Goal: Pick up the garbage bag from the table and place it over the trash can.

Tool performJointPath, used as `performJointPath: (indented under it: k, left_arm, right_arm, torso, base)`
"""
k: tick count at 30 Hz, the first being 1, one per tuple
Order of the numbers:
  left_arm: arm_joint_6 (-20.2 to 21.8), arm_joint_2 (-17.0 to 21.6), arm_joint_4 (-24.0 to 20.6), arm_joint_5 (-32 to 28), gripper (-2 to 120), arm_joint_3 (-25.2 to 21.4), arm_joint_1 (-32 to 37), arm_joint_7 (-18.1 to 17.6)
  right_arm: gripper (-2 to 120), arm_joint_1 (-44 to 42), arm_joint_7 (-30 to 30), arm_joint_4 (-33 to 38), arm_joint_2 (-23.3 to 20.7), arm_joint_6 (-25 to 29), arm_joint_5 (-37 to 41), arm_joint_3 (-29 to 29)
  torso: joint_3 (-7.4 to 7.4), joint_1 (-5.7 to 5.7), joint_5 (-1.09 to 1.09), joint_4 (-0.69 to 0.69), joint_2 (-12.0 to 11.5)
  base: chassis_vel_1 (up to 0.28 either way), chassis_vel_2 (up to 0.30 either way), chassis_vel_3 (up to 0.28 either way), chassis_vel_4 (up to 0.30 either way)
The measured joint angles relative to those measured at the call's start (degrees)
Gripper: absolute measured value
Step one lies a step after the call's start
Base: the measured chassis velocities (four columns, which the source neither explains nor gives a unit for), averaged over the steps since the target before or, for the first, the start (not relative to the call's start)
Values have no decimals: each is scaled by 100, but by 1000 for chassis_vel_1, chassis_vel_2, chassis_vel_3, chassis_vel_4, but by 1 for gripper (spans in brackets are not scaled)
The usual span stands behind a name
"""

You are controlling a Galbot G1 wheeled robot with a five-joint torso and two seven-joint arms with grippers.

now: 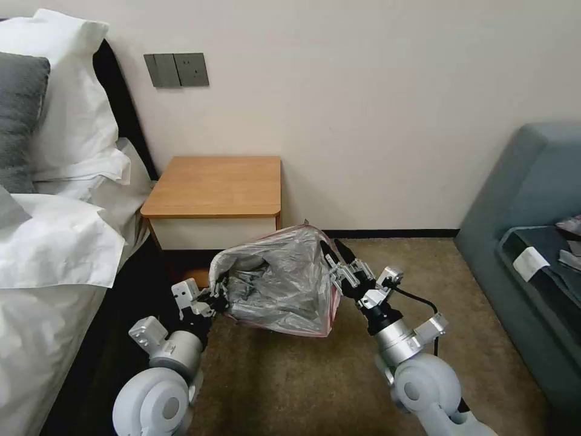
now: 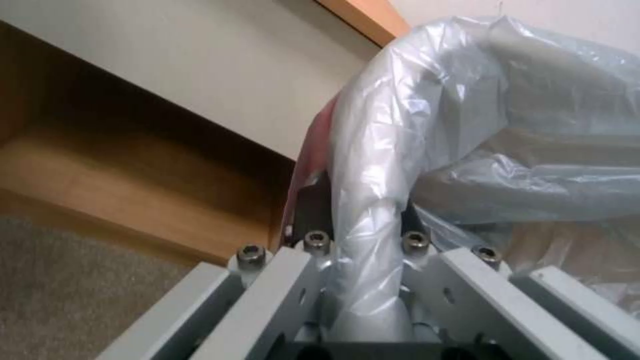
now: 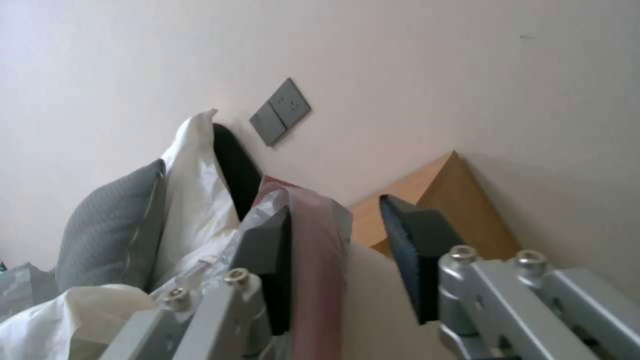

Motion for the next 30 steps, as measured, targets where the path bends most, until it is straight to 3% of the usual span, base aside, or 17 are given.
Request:
performJointPath:
  k: [7, 9, 30]
  left_arm:
    - [-1, -6, 0, 10, 2, 9, 12, -16]
    - [-2, -8, -1, 12, 2, 12, 16, -16]
    - [-22, 46, -108, 83, 2, 122, 195, 224]
  right_arm:
    - [3, -44, -11, 36, 36, 7, -8, -1]
    - [0, -46, -13, 42, 37, 8, -8, -1]
    - [0, 156, 120, -36, -1, 13, -3, 66]
  torso:
    - [0, 0, 0, 0, 0]
    - [0, 0, 0, 0, 0]
    - [0, 0, 0, 0, 0]
  base:
    - [0, 0, 0, 0]
    - [0, 0, 0, 0]
    - [0, 0, 0, 0]
